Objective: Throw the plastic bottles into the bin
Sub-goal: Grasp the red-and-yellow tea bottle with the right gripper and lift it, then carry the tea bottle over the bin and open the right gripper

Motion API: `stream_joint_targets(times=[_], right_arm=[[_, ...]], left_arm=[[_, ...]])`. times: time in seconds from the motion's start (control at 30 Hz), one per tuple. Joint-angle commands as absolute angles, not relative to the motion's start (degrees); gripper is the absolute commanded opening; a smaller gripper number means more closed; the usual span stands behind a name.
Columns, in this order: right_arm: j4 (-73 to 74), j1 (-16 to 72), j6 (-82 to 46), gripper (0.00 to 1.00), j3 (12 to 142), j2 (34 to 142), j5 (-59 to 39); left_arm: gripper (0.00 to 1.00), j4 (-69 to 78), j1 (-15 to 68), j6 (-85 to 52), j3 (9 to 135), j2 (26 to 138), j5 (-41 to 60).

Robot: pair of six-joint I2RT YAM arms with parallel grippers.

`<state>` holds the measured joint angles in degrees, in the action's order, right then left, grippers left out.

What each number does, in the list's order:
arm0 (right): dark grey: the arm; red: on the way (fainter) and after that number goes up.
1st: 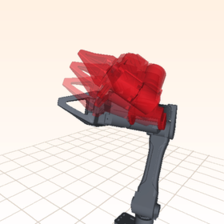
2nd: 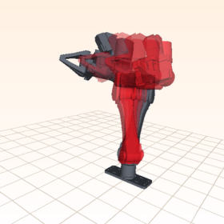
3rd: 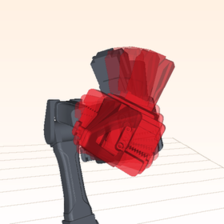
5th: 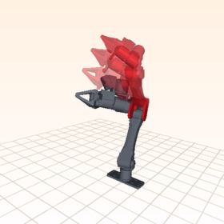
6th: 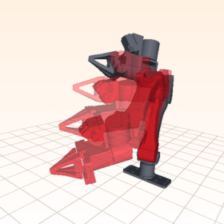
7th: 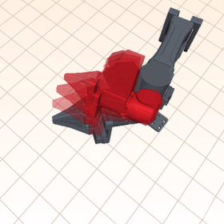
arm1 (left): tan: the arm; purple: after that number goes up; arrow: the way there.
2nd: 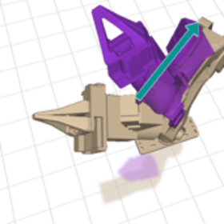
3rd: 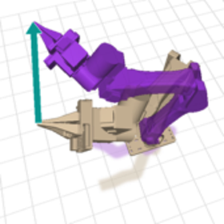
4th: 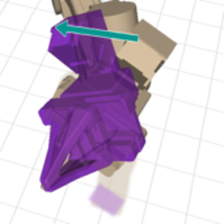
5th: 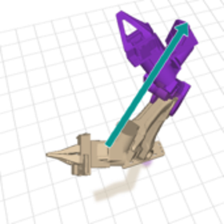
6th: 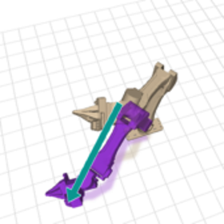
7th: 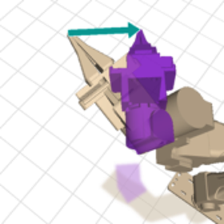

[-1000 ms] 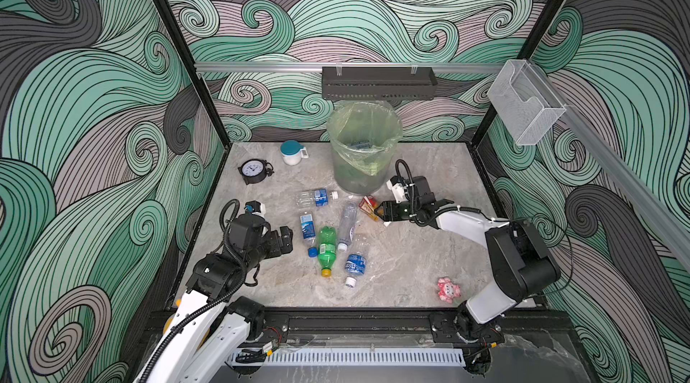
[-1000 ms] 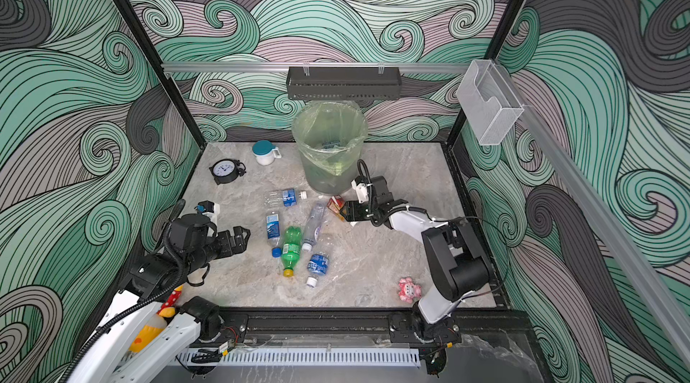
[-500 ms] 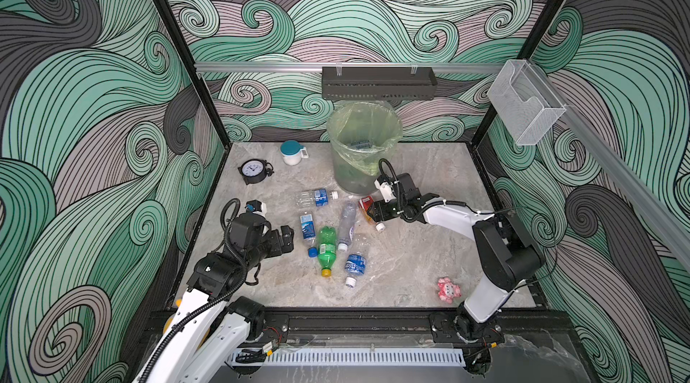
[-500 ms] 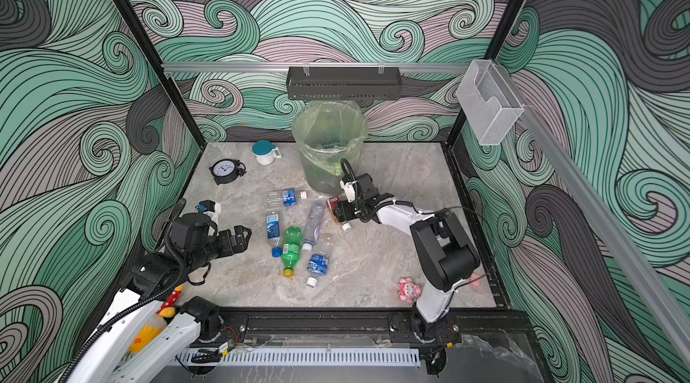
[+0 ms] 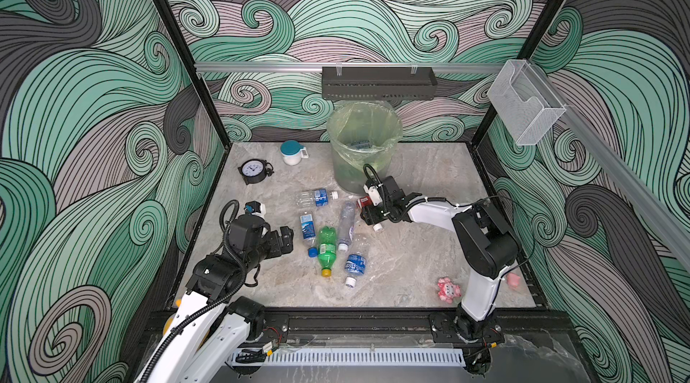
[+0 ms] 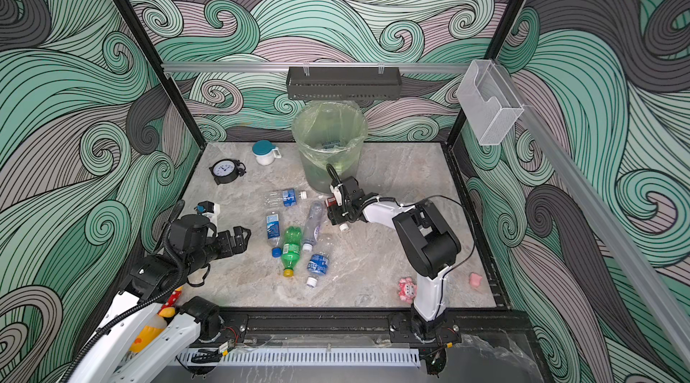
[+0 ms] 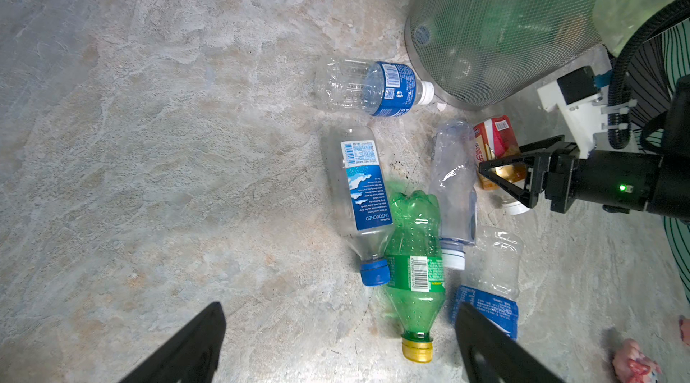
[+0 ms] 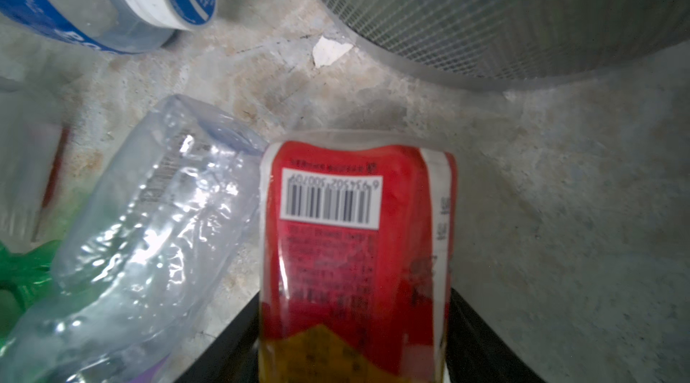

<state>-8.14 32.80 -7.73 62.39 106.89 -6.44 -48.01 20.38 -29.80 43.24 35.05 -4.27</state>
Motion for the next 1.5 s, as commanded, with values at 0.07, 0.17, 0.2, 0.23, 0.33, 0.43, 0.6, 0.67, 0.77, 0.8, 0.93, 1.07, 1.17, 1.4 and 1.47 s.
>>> stream_joint_targets(times=[0.07, 0.17, 0.2, 0.23, 0.33, 0.43, 0.6, 0.67, 0.77, 0.8, 0.93, 1.07, 1.17, 1.4, 1.47], right_arm=[[-9.49, 33.47, -7.69, 0.65, 62.72, 107.28, -2.54], [-9.41, 33.49, -7.91, 0.55, 61.90, 105.92, -2.57], [-9.40, 33.49, -7.91, 0.53, 61.52, 105.23, -2.55], [-9.64, 33.54, -8.00, 0.51, 61.09, 104.31, -2.55], [-10.19, 33.47, -8.51, 0.48, 58.98, 100.55, -2.43], [-10.58, 33.55, -9.13, 0.48, 55.39, 94.86, -2.07], [-13.95, 33.41, -9.74, 0.48, 50.41, 85.35, -0.91], [-15.35, 33.42, -10.22, 0.48, 48.75, 81.20, -0.32], [-16.86, 33.39, -11.13, 0.48, 46.74, 75.55, 0.59], [-17.11, 33.38, -11.33, 0.48, 46.31, 73.66, 0.79], [-18.19, 32.94, -12.11, 0.49, 44.63, 67.35, 1.43], [-18.19, 32.05, -12.98, 0.50, 43.09, 61.93, 2.43], [-18.73, 30.97, -13.17, 0.50, 42.72, 59.54, 1.97], [-22.37, 29.85, -10.68, 0.48, 48.53, 57.01, 1.83], [-24.33, 29.43, -8.35, 0.49, 55.13, 59.21, 1.87]], left_arm=[[0.97, -47.44, 20.12, -30.60, 42.89, 35.04, -4.83], [0.97, -47.45, 20.06, -30.64, 42.89, 35.14, -4.81], [0.97, -47.46, 20.07, -30.59, 42.89, 35.11, -4.83], [0.98, -47.44, 20.12, -30.59, 42.89, 35.07, -4.81], [0.98, -47.21, 20.07, -30.75, 42.65, 35.07, -4.83], [0.97, -46.66, 20.09, -30.92, 42.29, 35.28, -4.77], [0.98, -45.33, 20.10, -30.98, 41.86, 36.25, -4.53], [0.97, -44.39, 20.10, -30.94, 41.51, 36.99, -4.40], [0.97, -42.97, 20.12, -31.07, 41.13, 38.24, -4.05], [0.97, -42.55, 20.12, -31.12, 41.05, 38.72, -3.88], [0.97, -40.73, 20.09, -31.29, 40.87, 40.56, -3.01], [0.97, -39.26, 20.12, -31.04, 40.85, 42.18, -2.90], [0.97, -38.74, 20.07, -30.92, 41.11, 43.56, -2.81], [0.97, -37.22, 20.06, -30.90, 41.04, 45.04, -2.72], [0.97, -37.00, 20.12, -30.90, 41.21, 45.43, -2.64]])
